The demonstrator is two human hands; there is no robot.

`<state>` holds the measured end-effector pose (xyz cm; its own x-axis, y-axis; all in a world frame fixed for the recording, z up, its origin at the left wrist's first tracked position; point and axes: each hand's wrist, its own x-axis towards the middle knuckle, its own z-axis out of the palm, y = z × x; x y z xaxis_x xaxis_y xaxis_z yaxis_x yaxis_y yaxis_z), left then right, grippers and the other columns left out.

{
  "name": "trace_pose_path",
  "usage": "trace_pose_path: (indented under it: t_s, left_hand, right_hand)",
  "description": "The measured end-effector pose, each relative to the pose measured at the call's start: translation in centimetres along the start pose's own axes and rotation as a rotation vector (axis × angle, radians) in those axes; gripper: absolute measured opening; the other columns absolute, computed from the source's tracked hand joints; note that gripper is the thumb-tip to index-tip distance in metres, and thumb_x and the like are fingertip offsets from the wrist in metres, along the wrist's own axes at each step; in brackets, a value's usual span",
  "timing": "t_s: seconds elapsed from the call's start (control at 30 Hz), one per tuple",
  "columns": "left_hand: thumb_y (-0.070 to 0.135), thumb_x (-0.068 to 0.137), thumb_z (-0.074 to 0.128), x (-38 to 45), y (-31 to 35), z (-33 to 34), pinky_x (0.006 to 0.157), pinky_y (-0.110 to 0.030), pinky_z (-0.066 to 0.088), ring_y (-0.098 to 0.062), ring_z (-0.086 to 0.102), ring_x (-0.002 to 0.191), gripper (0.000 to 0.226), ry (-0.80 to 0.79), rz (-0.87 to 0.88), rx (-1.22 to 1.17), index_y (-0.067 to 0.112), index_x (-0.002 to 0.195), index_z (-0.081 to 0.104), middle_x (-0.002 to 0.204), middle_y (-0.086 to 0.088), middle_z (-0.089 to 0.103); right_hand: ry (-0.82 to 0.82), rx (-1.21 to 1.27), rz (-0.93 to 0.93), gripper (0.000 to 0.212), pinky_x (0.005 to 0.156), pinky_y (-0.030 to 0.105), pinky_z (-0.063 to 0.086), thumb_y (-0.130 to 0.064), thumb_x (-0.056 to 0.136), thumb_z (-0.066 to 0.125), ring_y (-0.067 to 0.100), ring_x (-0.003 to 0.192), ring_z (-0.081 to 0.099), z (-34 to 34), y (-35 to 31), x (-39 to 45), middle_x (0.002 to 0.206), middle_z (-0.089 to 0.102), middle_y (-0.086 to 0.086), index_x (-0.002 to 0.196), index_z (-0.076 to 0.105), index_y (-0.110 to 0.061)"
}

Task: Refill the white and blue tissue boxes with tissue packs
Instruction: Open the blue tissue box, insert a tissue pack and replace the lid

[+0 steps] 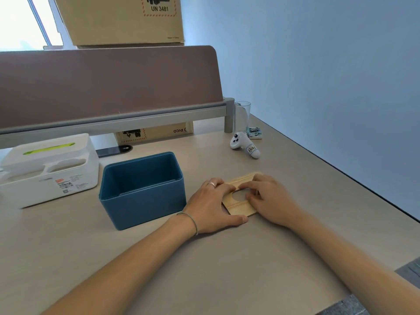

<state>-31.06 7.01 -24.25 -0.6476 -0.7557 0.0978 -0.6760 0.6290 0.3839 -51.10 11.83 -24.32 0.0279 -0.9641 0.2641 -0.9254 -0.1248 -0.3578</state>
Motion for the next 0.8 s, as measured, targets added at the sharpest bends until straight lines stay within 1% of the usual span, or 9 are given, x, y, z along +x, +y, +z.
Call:
trace_pose_path:
  t_s: [0.13,0.23,0.3,0.37,0.5,0.57,0.63,0.73,0.8]
  left_hand:
    - [0.077,0.071,0.064,0.3,0.7,-0.8,0.114,-0.036,0.034,-0.023,0.035,0.14,0.091,-0.061,0.016,0.09,0.035,0.149,0.039,0.154,-0.003,0.036]
    - [0.076,0.073,0.063,0.3,1.7,-1.7,0.116,-0.04,0.033,-0.028,0.033,0.145,0.095,-0.083,0.042,0.156,0.036,0.153,0.031,0.162,-0.007,0.027]
    - [0.071,0.077,0.064,0.2,2.4,-2.6,0.114,-0.04,0.034,-0.028,0.035,0.145,0.093,-0.052,0.068,0.185,0.034,0.155,0.029,0.164,-0.006,0.024]
    - [0.063,0.081,0.064,0.0,3.1,-4.0,0.113,-0.04,0.035,-0.028,0.037,0.144,0.088,-0.004,0.103,0.209,0.03,0.155,0.03,0.163,-0.007,0.028]
    - [0.052,0.087,0.061,-1.2,3.3,-7.9,0.101,-0.04,0.045,-0.026,0.054,0.124,0.072,0.145,0.214,0.354,0.025,0.15,0.042,0.144,-0.007,0.052]
    - [0.051,0.09,0.057,-2.2,2.4,-10.2,0.094,-0.039,0.049,-0.024,0.059,0.114,0.064,0.219,0.217,0.436,0.026,0.148,0.045,0.134,-0.005,0.059]
    - [0.051,0.092,0.053,-3.7,1.0,-12.3,0.092,-0.039,0.05,-0.023,0.061,0.108,0.058,0.256,0.167,0.51,0.027,0.145,0.048,0.124,-0.002,0.064]
    - [0.047,0.094,0.053,-6.6,-1.5,-14.8,0.085,-0.04,0.053,-0.023,0.062,0.098,0.052,0.288,0.064,0.577,0.028,0.141,0.052,0.106,-0.002,0.066]
    - [0.044,0.093,0.053,-8.8,-3.2,-16.0,0.08,-0.038,0.052,-0.023,0.062,0.098,0.049,0.304,-0.005,0.587,0.03,0.14,0.053,0.106,-0.001,0.065]
  right_hand:
    - [0.004,-0.018,0.004,0.032,0.084,0.034,0.045,-0.022,0.088,0.058,0.017,0.097,0.053,-0.1,-0.2,-0.1,0.089,0.055,-0.007,0.117,0.07,-0.029]
    - [0.021,-0.022,-0.003,0.037,0.089,0.034,0.044,-0.021,0.088,0.058,0.018,0.102,0.055,-0.7,-0.6,-0.1,0.098,0.06,-0.007,0.123,0.066,-0.03]
    - [0.056,-0.019,-0.003,0.041,0.091,0.036,0.045,-0.019,0.087,0.059,0.019,0.105,0.056,-1.5,-1.2,0.2,0.105,0.063,-0.006,0.127,0.063,-0.029]
    - [0.102,-0.031,-0.019,0.041,0.091,0.037,0.045,-0.019,0.087,0.063,0.021,0.108,0.058,-2.4,-2.1,0.7,0.11,0.066,-0.004,0.127,0.063,-0.027]
    - [0.164,-0.06,-0.078,0.04,0.09,0.037,0.046,-0.022,0.09,0.063,0.024,0.111,0.06,-4.1,-5.1,1.9,0.12,0.067,-0.001,0.13,0.062,-0.024]
    - [0.17,-0.06,-0.111,0.04,0.087,0.038,0.049,-0.025,0.092,0.06,0.023,0.109,0.062,-4.4,-7.3,2.7,0.123,0.068,-0.003,0.131,0.06,-0.026]
    - [0.164,-0.063,-0.152,0.039,0.087,0.039,0.052,-0.026,0.093,0.058,0.021,0.108,0.063,-4.2,-9.9,3.5,0.124,0.067,-0.004,0.132,0.057,-0.028]
    - [0.136,-0.075,-0.231,0.043,0.094,0.039,0.049,-0.025,0.094,0.058,0.019,0.117,0.061,-3.4,-14.1,4.4,0.13,0.065,-0.004,0.136,0.055,-0.031]
    - [0.117,-0.059,-0.291,0.045,0.096,0.037,0.047,-0.022,0.093,0.059,0.02,0.119,0.06,-2.6,-17.0,5.0,0.132,0.065,-0.003,0.137,0.055,-0.029]
